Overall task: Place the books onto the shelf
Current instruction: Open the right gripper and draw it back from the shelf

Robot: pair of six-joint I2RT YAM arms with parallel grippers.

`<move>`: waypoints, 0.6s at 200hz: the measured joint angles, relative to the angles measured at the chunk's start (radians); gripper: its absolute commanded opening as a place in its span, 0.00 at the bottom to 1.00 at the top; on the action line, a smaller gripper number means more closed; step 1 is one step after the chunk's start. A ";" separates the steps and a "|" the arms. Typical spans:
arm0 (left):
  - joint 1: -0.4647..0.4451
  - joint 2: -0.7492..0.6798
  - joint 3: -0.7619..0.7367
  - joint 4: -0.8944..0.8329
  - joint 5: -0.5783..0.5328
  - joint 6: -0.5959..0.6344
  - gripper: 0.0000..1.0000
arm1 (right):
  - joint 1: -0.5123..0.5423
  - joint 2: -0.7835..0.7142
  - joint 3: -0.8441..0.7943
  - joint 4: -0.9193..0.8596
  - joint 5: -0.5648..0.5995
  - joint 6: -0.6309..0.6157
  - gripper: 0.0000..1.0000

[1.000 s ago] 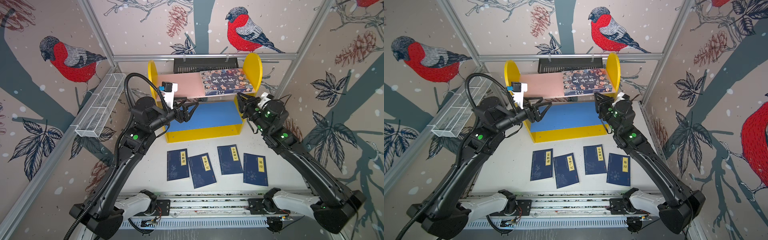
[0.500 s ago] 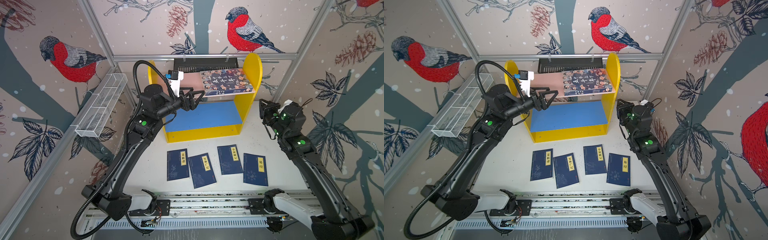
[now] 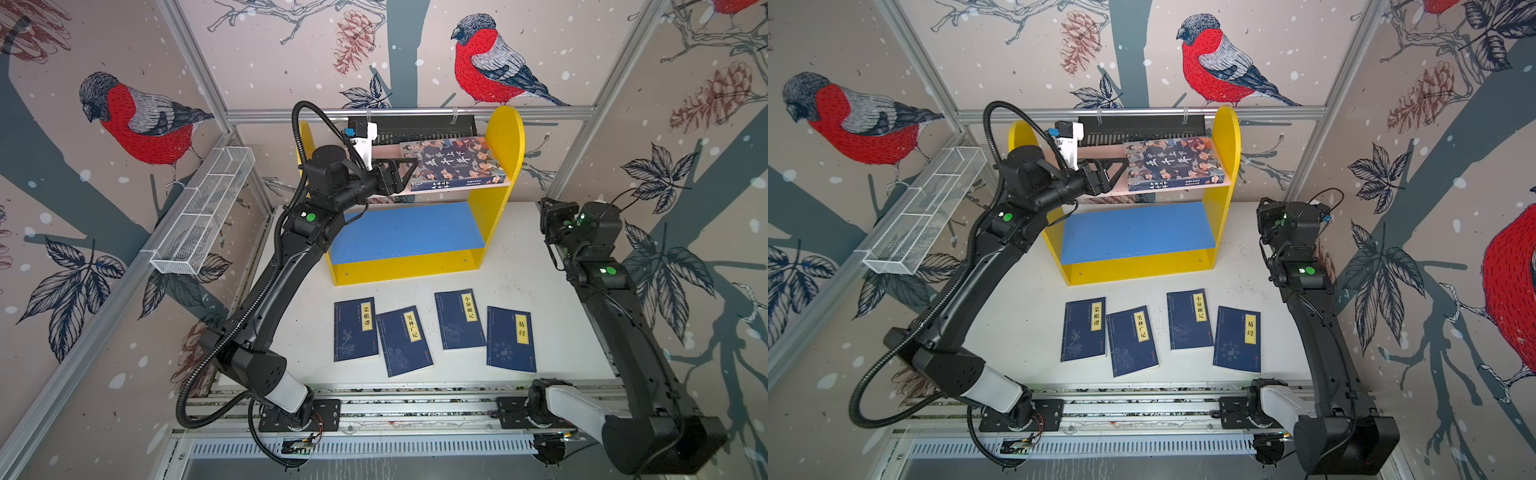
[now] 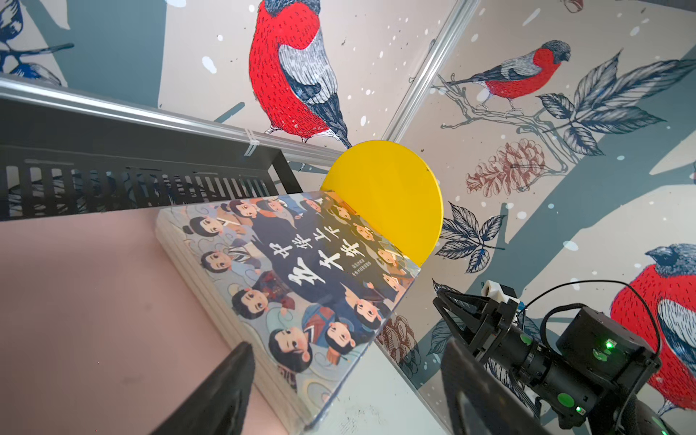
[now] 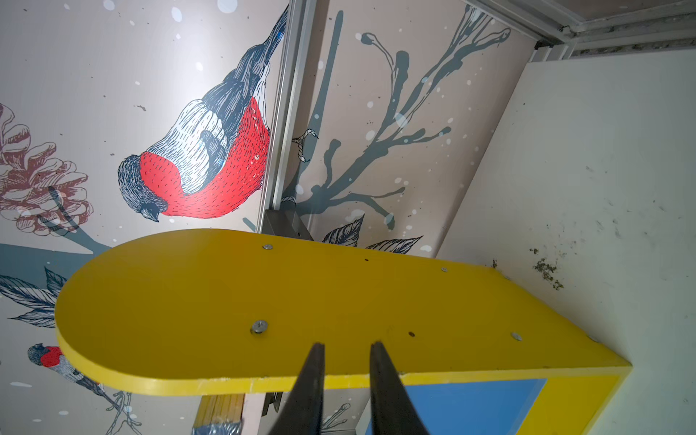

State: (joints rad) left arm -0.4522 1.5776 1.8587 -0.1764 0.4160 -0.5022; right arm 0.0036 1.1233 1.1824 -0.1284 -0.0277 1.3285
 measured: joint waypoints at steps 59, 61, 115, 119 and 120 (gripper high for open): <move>0.030 0.153 0.136 -0.039 0.043 -0.171 0.77 | -0.074 0.140 0.131 0.021 -0.160 -0.103 0.24; 0.030 0.157 0.137 -0.039 0.049 -0.177 0.77 | -0.076 0.147 0.135 0.024 -0.169 -0.106 0.24; 0.031 0.165 0.131 -0.034 0.065 -0.245 0.77 | -0.116 0.298 0.268 0.015 -0.351 -0.210 0.23; 0.031 0.163 0.130 -0.034 0.068 -0.250 0.77 | -0.116 0.305 0.281 0.015 -0.364 -0.221 0.23; 0.031 0.163 0.130 -0.034 0.070 -0.251 0.77 | -0.116 0.305 0.281 0.015 -0.364 -0.221 0.23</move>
State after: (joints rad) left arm -0.4217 1.7409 1.9892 -0.2104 0.4862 -0.7532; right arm -0.1123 1.4281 1.4631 -0.1135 -0.3912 1.1076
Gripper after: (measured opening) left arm 0.767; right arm 0.234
